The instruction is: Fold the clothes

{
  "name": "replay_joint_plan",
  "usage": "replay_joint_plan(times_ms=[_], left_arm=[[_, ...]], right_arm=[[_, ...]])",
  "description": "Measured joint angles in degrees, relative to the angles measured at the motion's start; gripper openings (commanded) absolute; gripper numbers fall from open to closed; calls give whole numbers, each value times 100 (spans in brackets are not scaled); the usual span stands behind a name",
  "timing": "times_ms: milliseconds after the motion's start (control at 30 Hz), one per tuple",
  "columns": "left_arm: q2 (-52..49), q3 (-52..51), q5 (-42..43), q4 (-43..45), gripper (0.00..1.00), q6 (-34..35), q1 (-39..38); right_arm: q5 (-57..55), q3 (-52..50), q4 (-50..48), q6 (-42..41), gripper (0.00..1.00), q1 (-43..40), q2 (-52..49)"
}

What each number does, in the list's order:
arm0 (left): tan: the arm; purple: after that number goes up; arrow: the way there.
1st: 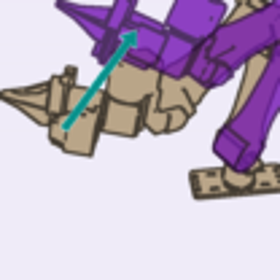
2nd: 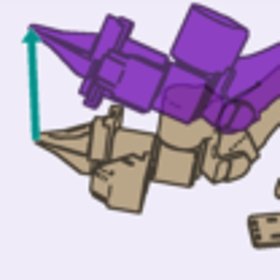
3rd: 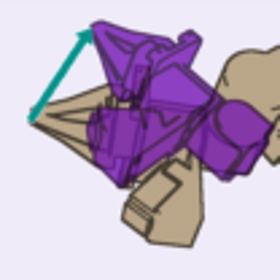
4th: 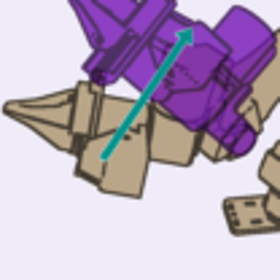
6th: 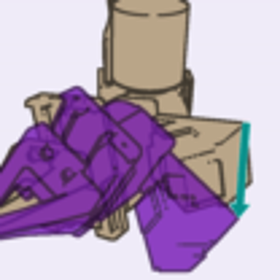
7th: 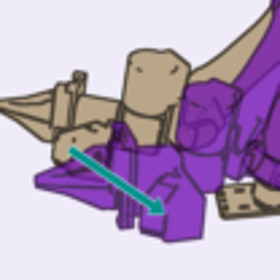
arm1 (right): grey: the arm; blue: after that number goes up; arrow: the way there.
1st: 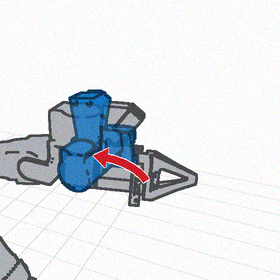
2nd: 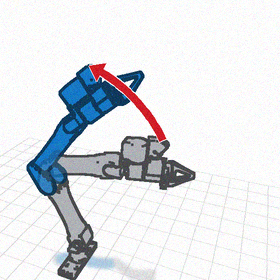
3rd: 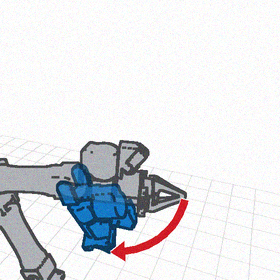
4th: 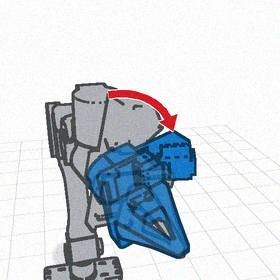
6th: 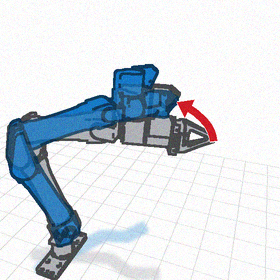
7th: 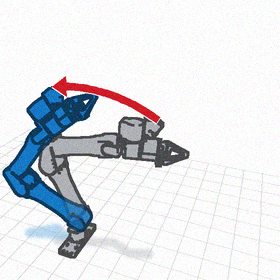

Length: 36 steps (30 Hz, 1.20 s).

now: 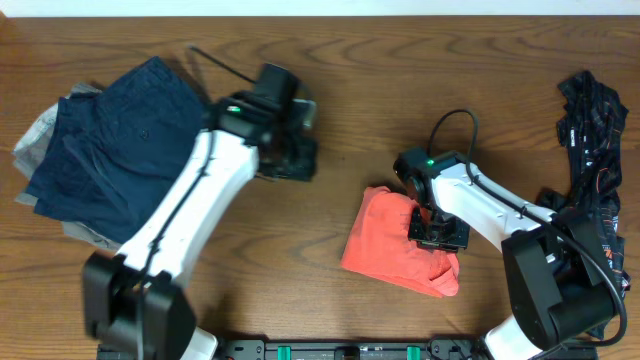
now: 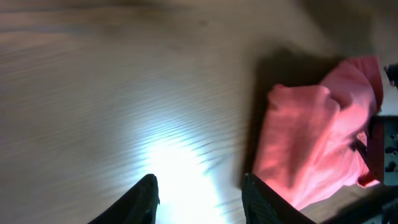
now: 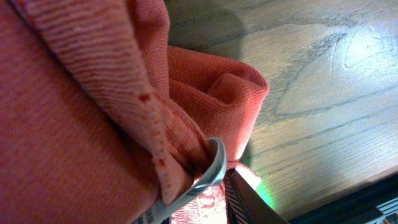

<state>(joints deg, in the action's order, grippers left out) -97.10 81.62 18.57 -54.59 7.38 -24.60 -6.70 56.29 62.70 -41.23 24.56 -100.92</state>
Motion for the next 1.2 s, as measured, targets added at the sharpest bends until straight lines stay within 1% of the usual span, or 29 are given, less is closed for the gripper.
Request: replay_joint_plan(times_ms=[167,367,500,700,800,833,900,967,1033,1100,1167,1200], left_arm=[[-603,-20,175,389,45,-28,-511],[-1220,-20,232,789,45,-39,-868],[-1473,-24,256,859,45,-37,-1021],[-1585,-28,382,916,45,-37,-1137],[-1585,-28,378,949,44,-37,-1141],[-1585,-28,369,925,41,-35,-1141],[-1585,-28,304,844,40,-2,-1134],[-1585,-28,44,758,39,125,-1095],[-1585,-28,-212,739,39,293,-1019],[-1585,-28,-422,745,39,501,-866],[-1582,-28,-555,748,39,704,-667],[-1582,-28,-599,750,39,796,-542]], right_arm=[[2,-24,-70,-33,28,0,31],[15,-63,-192,-39,27,-68,52],[70,-79,-343,-15,27,-155,66],[81,-83,-787,227,24,-258,144],[39,-83,-1106,487,23,-258,168],[2,-83,-1259,590,23,-258,181],[-125,-83,-1674,782,22,-264,197],[-310,-83,-2197,1027,22,-306,195],[-417,-83,-2715,1322,25,-442,177],[-452,-61,-2986,1657,27,-619,144],[-472,46,-2944,2006,33,-796,101],[-485,177,-2750,2184,33,-876,76]])
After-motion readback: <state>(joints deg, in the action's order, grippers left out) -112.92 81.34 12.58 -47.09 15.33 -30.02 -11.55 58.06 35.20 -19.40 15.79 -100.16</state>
